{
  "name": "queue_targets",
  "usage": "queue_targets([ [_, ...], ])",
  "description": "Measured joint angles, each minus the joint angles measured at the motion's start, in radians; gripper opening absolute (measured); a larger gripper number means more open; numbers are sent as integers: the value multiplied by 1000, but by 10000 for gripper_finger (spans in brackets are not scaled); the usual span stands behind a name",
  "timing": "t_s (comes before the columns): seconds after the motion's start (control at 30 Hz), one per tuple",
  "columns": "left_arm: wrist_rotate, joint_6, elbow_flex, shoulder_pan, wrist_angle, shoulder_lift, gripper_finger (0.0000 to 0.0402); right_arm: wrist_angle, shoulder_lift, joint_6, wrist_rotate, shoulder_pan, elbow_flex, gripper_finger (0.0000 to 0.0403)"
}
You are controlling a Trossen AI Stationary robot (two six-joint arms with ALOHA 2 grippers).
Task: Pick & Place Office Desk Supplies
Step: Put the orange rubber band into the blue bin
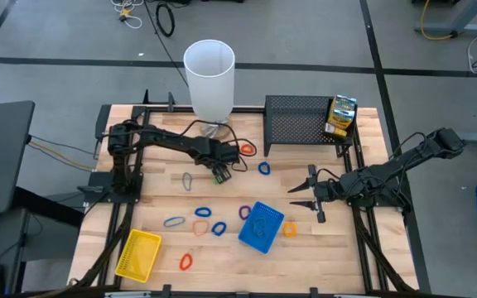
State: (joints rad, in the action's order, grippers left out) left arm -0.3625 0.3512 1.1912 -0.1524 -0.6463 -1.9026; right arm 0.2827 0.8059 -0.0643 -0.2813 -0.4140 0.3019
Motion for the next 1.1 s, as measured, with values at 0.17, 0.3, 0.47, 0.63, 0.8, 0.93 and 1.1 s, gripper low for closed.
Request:
queue_targets([
  [0.17, 60, -27, 0, 0, 64, 0, 240, 1, 0, 0, 0, 0, 0, 169],
  [0.3, 61, -41, 0, -1, 89, 0, 238, 1, 0, 0, 0, 0, 0, 169],
  [0.47, 101, -45, 0, -5, 96, 0, 226, 1, 0, 0, 0, 0, 0, 169],
  [0.63, 134, -45, 1, -13, 120, -20, 216, 1, 0, 0, 0, 0, 0, 169],
  [0.8, 141, -45, 4, -29, 121, -36, 215, 6, 0, -1, 0, 0, 0, 169],
  [0.93, 193, -50, 5, -43, 121, -47, 215, 6, 0, -1, 0, 0, 0, 169],
  [1.1, 207, -54, 4, -48, 122, -49, 201, 6, 0, -1, 0, 0, 0, 169],
])
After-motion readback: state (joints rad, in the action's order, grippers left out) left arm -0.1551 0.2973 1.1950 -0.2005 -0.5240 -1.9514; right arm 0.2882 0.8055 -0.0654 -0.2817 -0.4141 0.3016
